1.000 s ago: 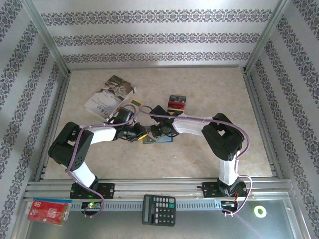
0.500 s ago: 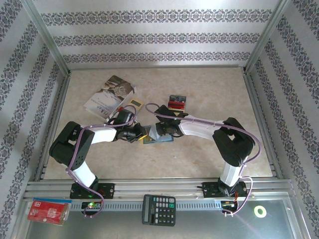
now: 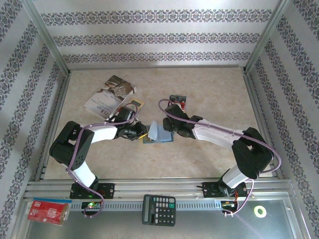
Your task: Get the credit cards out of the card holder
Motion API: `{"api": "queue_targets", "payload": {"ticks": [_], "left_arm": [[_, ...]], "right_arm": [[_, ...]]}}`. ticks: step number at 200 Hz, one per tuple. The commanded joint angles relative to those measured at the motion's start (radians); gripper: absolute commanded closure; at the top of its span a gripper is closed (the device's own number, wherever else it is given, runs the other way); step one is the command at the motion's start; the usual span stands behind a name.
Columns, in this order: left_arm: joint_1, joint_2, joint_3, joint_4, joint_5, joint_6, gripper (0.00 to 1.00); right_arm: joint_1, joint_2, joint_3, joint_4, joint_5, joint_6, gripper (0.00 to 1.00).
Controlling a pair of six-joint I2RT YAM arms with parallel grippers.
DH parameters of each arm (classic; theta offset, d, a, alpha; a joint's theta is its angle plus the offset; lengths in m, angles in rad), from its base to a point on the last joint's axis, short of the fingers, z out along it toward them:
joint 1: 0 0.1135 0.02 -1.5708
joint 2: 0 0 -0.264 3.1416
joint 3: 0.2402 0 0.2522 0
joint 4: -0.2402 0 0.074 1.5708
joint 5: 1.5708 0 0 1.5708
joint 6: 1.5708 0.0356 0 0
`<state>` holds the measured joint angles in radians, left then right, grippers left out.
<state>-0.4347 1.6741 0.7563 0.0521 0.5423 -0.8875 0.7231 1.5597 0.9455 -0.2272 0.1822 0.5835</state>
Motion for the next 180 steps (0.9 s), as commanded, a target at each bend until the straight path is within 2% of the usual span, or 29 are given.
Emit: {"api": "queue_targets", "payload": {"ticks": [1, 31, 51, 63, 117, 156, 180], "left_arm": [[-0.04, -0.015, 0.022, -0.015, -0.002, 0.02, 0.82], [-0.077, -0.001, 0.053, 0.007, 0.003, 0.007, 0.8], [-0.106, 0.028, 0.095, 0.018, 0.001, 0.003, 0.79], [-0.122, 0.057, 0.124, 0.018, 0.001, 0.002, 0.78], [-0.151, 0.158, 0.221, -0.029, -0.035, 0.02, 0.77], [-0.138, 0.08, 0.251, -0.125, -0.079, 0.057, 0.75], [-0.102, -0.013, 0.228, -0.172, -0.136, 0.072, 0.72]], "right_arm": [[-0.022, -0.022, -0.03, 0.042, -0.021, 0.039, 0.58], [-0.042, -0.068, -0.071, 0.11, -0.072, 0.045, 0.57], [-0.06, -0.099, -0.077, 0.101, -0.079, 0.039, 0.48], [-0.078, -0.115, -0.088, 0.121, -0.122, 0.021, 0.47], [-0.111, -0.158, -0.124, 0.154, -0.165, 0.045, 0.48], [-0.112, -0.142, -0.118, 0.156, -0.186, 0.031, 0.48], [-0.112, -0.099, -0.091, 0.169, -0.265, 0.026, 0.48]]}}
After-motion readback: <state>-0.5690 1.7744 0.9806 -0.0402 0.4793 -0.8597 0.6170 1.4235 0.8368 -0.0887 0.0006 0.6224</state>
